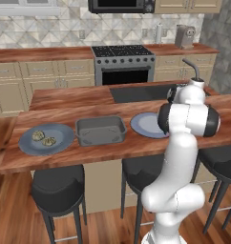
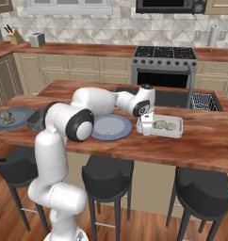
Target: Place two dumplings into each of the tupperware containers and then place the containers in the fridge.
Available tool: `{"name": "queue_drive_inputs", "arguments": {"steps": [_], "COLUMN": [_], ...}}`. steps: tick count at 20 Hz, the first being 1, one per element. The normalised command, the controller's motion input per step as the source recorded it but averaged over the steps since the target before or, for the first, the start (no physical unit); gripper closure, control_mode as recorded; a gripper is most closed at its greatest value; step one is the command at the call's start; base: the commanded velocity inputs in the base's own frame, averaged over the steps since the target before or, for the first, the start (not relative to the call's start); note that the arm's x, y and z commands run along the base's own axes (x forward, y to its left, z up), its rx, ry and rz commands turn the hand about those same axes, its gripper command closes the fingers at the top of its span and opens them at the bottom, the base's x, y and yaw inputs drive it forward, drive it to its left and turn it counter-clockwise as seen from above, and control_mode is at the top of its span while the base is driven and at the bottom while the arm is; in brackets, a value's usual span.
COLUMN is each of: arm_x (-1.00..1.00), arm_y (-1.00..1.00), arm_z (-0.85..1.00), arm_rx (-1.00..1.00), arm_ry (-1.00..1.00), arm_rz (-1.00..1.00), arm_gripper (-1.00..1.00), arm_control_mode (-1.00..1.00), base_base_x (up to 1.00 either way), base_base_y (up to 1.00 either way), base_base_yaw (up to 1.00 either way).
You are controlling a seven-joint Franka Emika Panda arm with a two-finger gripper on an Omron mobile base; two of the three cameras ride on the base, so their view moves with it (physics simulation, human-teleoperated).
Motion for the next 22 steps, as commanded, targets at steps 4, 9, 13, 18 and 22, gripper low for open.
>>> {"name": "queue_drive_inputs", "arguments": {"steps": [4,9,13,18,22], "arm_x": [-0.28,-0.43,-0.92,-0.27,0.03], "arm_y": [0.00,-0.07,-0.04,-0.04,0.00], "arm_z": [-1.00,-0.99,-0.43,-0.32,-0.34], "arm_rx": [-0.04,0.00,0.08,0.06,0.01], "arm_ry": [0.08,0.01,-0.24,-0.09,0.01], "arm_rz": [-0.07,-0.06,-0.01,-0.07,-0.11], "arm_gripper": [1.00,1.00,1.00,1.00,1.00], "arm_control_mode": [-1.00,-1.00,-1.00,-1.00,-1.00], "base_base_x": [0.00,0.00,0.00,0.00,0.00], "base_base_y": [0.00,0.00,0.00,0.00,0.00], "base_base_yaw": [0.00,0.00,0.00,0.00,0.00]}}
